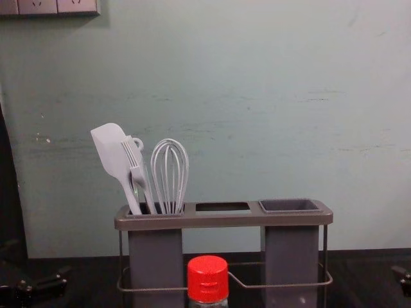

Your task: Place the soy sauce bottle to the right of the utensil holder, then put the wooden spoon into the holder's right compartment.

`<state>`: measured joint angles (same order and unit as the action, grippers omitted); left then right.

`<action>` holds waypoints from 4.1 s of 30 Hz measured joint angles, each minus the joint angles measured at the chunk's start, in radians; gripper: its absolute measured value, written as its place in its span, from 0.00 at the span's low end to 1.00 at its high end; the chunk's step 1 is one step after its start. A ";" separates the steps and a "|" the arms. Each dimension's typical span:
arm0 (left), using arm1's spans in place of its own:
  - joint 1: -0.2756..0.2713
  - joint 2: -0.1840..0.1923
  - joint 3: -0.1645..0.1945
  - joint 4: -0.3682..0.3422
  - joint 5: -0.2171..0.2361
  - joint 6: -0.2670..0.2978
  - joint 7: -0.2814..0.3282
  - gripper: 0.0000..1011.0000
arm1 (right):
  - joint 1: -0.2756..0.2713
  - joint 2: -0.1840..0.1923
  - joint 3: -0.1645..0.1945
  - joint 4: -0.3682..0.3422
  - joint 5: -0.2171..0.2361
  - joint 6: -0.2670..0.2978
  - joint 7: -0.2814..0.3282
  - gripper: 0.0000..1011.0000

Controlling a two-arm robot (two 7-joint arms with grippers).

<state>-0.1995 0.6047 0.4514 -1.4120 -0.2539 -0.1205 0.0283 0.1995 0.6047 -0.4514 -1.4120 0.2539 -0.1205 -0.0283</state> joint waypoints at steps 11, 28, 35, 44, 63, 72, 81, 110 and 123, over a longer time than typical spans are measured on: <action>0.000 0.000 0.000 0.000 0.000 0.000 0.000 0.99 | -0.066 0.016 0.026 -0.074 -0.016 0.033 -0.013 0.99; 0.000 0.000 0.000 0.000 0.000 0.000 0.000 0.99 | -0.352 0.082 0.096 -0.325 -0.046 -0.023 -0.066 0.99; 0.000 0.000 0.000 0.000 0.000 0.000 0.000 0.99 | -0.434 0.087 0.095 -0.411 -0.060 -0.065 -0.057 0.99; 0.000 0.000 0.000 0.000 0.000 0.000 0.000 0.99 | -0.481 0.050 0.047 -0.485 -0.071 -0.082 -0.003 0.99; 0.000 0.000 0.000 0.000 0.000 0.000 0.000 0.99 | -0.389 -0.113 -0.065 -0.445 -0.056 -0.088 0.153 0.99; 0.000 0.000 0.000 0.000 0.000 0.000 0.000 0.99 | -0.309 -0.165 -0.072 -0.402 -0.058 -0.048 0.211 0.99; 0.000 0.000 0.000 0.000 0.000 0.000 0.000 0.99 | -0.232 -0.221 -0.066 -0.347 -0.036 -0.003 0.271 0.99; 0.000 0.000 0.000 0.000 0.000 0.000 0.000 0.99 | -0.241 -0.299 -0.025 -0.321 -0.077 0.003 0.330 0.94; 0.000 0.000 0.000 0.000 0.000 0.000 0.000 0.99 | -0.253 -0.320 -0.012 -0.325 -0.110 0.009 0.352 0.59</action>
<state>-0.1995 0.6047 0.4514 -1.4120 -0.2539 -0.1205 0.0283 -0.0539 0.2843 -0.4629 -1.7370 0.1438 -0.1119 0.3236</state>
